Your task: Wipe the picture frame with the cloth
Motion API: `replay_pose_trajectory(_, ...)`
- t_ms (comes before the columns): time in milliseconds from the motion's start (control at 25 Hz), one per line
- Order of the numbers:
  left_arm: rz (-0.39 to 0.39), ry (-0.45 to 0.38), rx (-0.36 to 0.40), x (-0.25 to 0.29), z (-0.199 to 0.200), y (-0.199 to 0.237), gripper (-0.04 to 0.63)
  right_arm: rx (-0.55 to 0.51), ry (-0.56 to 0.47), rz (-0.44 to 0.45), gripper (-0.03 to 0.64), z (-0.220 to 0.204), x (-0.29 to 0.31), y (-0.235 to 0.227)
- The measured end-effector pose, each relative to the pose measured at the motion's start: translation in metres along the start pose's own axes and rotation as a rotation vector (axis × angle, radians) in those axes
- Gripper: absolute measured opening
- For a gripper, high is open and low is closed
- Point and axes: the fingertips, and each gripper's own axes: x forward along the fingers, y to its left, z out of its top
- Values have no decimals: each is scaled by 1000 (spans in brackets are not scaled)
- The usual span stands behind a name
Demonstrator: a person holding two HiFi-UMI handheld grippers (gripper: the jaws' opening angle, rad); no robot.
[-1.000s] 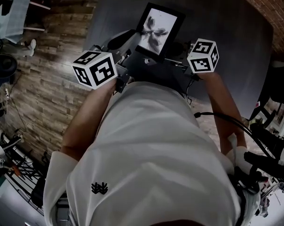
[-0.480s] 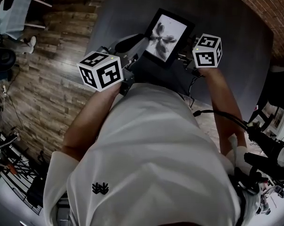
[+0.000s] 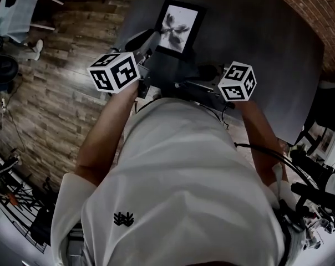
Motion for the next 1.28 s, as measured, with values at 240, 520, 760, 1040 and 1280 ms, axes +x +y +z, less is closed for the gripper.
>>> replay_pose_trajectory(240, 192, 25, 11, 1, -8, 104, 74, 123, -88, -230, 146, -16, -18, -17)
replay_pose_trajectory(520, 330, 93, 20, -2, -38, 197, 75, 238, -164, -416, 146, -30, -23, -11)
replay_pose_trajectory(760, 360, 169, 50, 9, -66, 233, 75, 284, -194, -519, 146, -40, -25, 3)
replay_pose_trajectory(1040, 381, 219, 94, 9, -93, 256, 75, 325, -187, -572, 146, -59, -17, 24)
replay_pose_trajectory(1280, 385, 229, 135, 12, -103, 263, 77, 330, -156, -575, 146, -66, -9, 35)
